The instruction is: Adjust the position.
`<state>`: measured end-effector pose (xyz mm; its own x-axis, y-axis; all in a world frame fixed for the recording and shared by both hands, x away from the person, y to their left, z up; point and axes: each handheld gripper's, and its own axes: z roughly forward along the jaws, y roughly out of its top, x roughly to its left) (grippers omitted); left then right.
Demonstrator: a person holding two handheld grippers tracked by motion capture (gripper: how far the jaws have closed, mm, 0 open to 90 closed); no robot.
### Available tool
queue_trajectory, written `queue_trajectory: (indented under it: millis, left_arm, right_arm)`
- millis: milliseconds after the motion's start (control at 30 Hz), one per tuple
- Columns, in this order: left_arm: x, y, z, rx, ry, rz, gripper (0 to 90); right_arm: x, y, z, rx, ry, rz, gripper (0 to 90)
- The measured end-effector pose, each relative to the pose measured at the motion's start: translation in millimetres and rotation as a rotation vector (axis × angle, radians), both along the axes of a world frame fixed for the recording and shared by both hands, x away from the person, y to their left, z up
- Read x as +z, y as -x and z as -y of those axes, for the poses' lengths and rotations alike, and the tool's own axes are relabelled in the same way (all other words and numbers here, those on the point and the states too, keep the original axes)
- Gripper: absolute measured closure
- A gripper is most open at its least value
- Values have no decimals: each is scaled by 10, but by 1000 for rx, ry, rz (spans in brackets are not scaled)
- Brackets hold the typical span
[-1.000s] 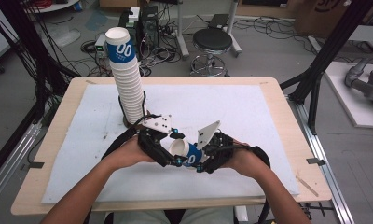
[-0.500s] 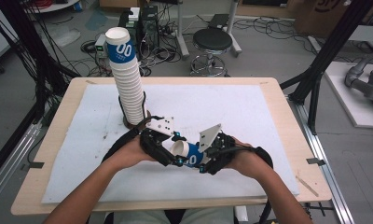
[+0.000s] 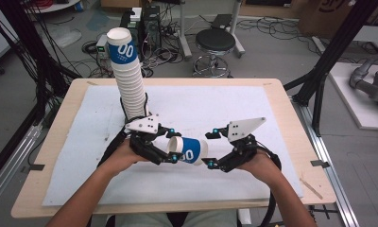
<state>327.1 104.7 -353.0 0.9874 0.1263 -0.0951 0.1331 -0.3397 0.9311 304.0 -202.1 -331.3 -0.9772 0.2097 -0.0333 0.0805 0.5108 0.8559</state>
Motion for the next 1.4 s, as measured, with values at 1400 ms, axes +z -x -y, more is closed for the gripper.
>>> queue_trajectory:
  millis: [1400]
  left_arm:
    - [-230,123,-214,-48,243,14,301]
  right_arm:
    - [-532,45,76,-4,-252,-108,193]
